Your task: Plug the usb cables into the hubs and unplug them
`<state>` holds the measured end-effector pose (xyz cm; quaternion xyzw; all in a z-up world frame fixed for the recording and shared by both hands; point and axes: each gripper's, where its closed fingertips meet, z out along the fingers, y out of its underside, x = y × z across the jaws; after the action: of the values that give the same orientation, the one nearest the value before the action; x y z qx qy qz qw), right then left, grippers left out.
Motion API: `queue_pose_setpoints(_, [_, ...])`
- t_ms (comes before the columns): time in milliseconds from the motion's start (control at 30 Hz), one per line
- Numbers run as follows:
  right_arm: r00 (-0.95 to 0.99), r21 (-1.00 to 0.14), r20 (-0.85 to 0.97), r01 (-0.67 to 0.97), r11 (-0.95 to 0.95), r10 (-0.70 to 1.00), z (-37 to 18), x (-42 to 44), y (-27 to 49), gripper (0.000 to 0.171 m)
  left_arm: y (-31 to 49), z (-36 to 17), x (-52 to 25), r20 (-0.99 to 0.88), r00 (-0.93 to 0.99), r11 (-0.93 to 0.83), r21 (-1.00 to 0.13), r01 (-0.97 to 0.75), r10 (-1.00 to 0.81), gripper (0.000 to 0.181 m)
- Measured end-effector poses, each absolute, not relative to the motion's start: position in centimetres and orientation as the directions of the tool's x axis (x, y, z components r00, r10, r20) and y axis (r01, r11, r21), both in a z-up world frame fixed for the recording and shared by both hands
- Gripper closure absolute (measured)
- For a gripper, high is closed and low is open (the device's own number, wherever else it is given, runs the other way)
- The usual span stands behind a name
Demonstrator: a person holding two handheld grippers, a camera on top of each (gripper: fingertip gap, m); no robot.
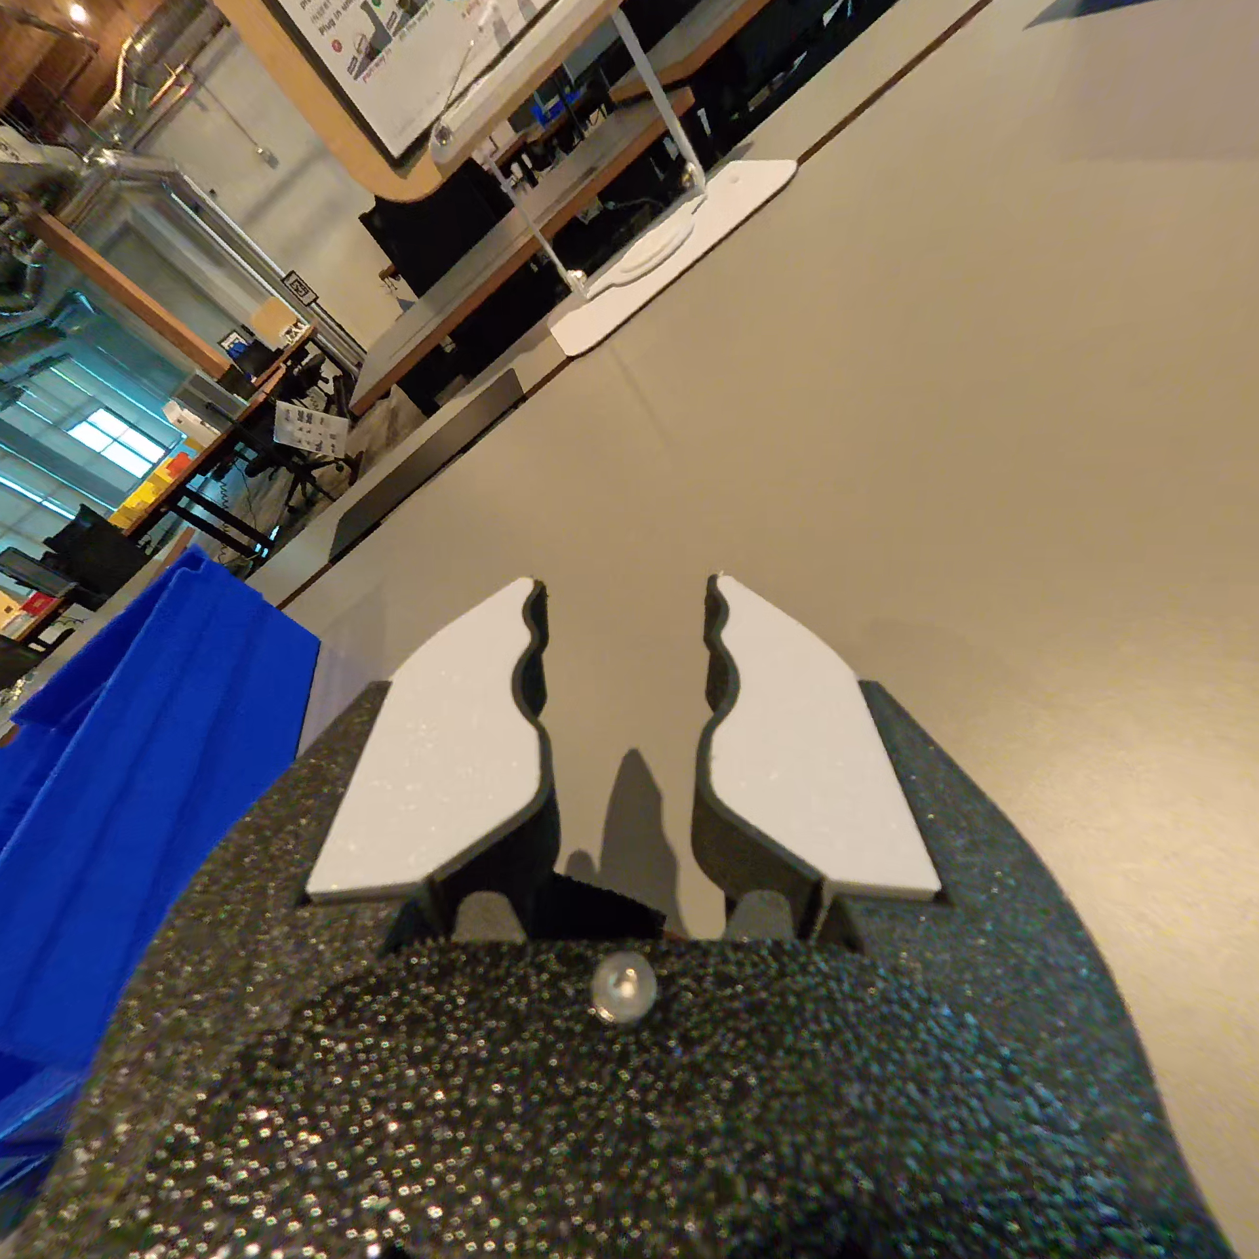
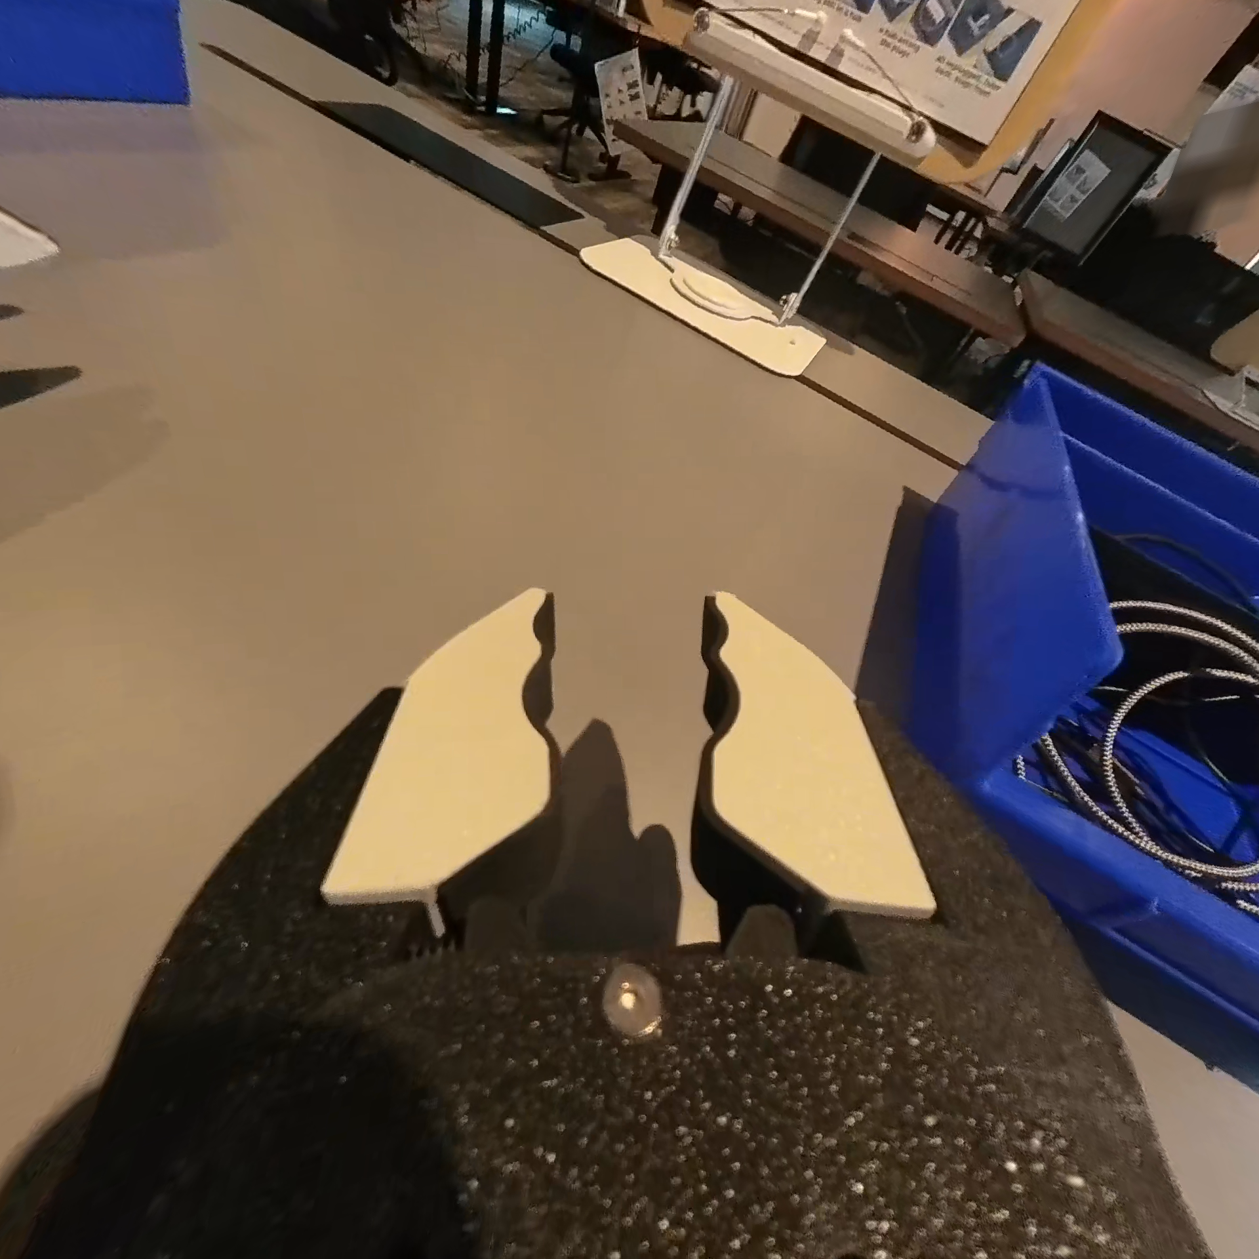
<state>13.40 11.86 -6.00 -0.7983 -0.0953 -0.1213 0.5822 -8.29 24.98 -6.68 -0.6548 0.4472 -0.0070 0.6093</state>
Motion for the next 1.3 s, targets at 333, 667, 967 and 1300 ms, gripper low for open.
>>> queue_pose_setpoints(333, [0.944,-0.899,0.330,0.320,-0.297,0.020,-6.0,13.1,11.9,0.129,25.8,-6.4,-9.6,-0.489,0.635,0.105,-0.833,-0.543,-0.598,0.137])
queue_pose_setpoints(667, [0.954,-0.908,0.300,0.294,-0.298,0.028,-6.0,13.2,11.9,0.129,26.8,-5.8,-11.2,-0.364,0.689,0.036,-0.897,-0.441,-0.626,0.138])
queue_pose_setpoints(967, [0.966,-0.923,0.256,0.253,-0.289,0.028,-5.8,13.4,11.8,0.129,26.9,-5.4,-11.6,-0.286,0.705,0.003,-0.928,-0.374,-0.649,0.137])
queue_pose_setpoints(1300, [0.978,-0.940,0.203,0.207,-0.270,0.043,-5.5,13.5,11.7,0.129,26.7,-5.1,-11.6,-0.279,0.699,0.014,-0.933,-0.358,-0.658,0.137])
